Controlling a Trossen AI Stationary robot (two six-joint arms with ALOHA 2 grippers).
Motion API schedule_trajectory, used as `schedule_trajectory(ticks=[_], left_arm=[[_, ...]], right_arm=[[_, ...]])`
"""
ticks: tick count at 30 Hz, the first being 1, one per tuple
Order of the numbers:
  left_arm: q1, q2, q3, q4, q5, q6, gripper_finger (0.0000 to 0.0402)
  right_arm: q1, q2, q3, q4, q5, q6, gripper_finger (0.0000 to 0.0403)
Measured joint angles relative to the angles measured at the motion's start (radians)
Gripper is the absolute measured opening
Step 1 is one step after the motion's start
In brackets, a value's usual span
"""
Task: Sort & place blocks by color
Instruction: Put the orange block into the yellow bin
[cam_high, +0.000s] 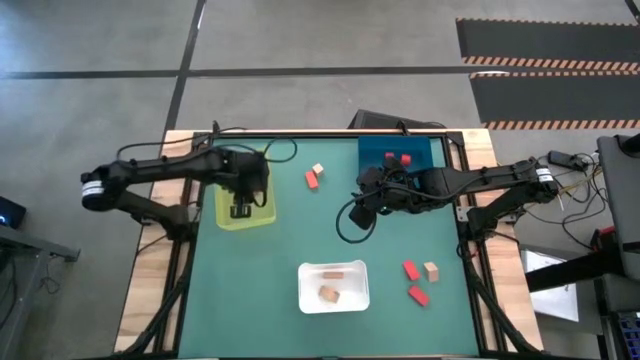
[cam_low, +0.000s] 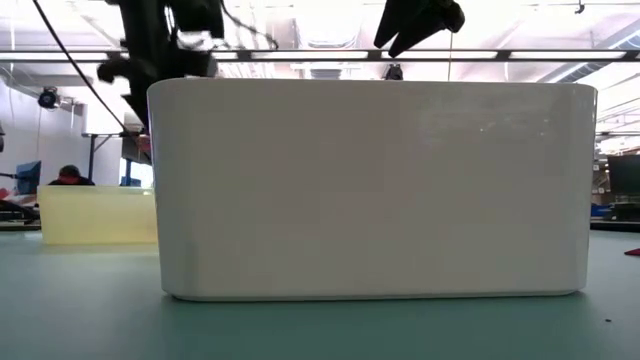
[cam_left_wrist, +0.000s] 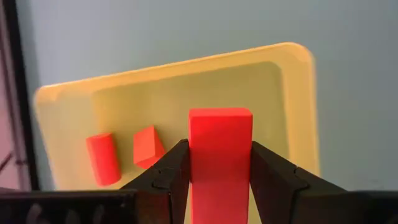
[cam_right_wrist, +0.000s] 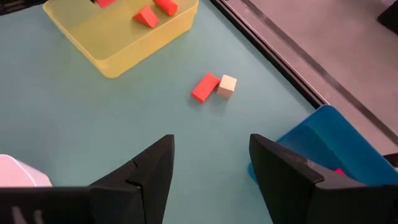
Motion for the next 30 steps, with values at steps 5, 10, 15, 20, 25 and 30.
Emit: schedule_trajectory(ticks=[5,10,15,20,25,30], left_arm=[[0.08,0.0,-0.123,0.131,0.033,0.05,0.0121],[0.121,0.0,-0.232,0.206,0.034,0.073,0.0121],[0.133,0.002,-0.303,0.297,0.035,0.074,0.0121],[0.133,0.034,-0.362,0.394,0.035,0.08,0.0121],[0.133,0.098,-0.39,0.432,0.035,0.08,0.0121],[0.133,0.154,-0.383,0.437,0.035,0.08,0.0121]], right_arm=[[0.0,0.0,0.0,0.0,0.0,0.004,0.0201],[0.0,0.0,0.0,0.0,0.001,0.02,0.0201],[0.0,0.0,0.0,0.0,0.019,0.047,0.0201],[0.0,0.0,0.0,0.0,0.024,0.078,0.0201],[0.0,0.0,0.0,0.0,0.024,0.095,0.0201],[0.0,0.0,0.0,0.0,0.023,0.131,0.0201]])
